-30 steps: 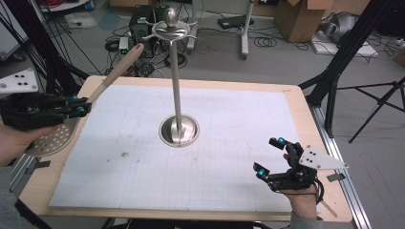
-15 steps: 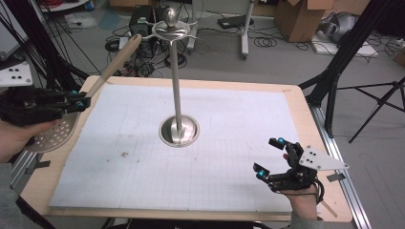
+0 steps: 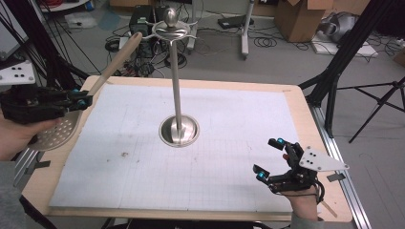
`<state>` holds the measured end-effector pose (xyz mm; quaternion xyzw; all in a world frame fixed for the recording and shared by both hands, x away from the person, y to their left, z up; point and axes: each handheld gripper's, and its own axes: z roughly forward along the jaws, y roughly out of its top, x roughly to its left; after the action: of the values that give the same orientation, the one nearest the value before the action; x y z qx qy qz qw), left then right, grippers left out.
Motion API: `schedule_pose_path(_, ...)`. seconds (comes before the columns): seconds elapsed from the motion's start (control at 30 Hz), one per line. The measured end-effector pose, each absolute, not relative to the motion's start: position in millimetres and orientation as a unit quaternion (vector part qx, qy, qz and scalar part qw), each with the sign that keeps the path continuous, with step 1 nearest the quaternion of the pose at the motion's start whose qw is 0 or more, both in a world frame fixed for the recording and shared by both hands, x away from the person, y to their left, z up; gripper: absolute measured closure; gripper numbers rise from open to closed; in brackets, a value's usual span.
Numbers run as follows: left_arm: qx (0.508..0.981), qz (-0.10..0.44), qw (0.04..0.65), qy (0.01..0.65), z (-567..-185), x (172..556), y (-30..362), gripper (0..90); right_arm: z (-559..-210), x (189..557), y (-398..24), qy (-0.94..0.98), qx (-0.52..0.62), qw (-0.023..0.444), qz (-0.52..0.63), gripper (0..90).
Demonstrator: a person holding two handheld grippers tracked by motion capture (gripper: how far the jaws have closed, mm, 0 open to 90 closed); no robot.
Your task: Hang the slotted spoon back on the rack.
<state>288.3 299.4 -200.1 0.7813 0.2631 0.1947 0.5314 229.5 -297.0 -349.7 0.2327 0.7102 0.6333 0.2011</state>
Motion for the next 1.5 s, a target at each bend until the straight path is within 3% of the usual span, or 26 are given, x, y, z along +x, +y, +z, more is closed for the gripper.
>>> schedule_pose_path(1.5, 0.778, 0.170, 0.538, 0.275, -218.7, 307.9, 276.6, 77.9, -348.4, 226.6, -301.2, 0.707, 0.228, 0.205, 0.637, 4.7)
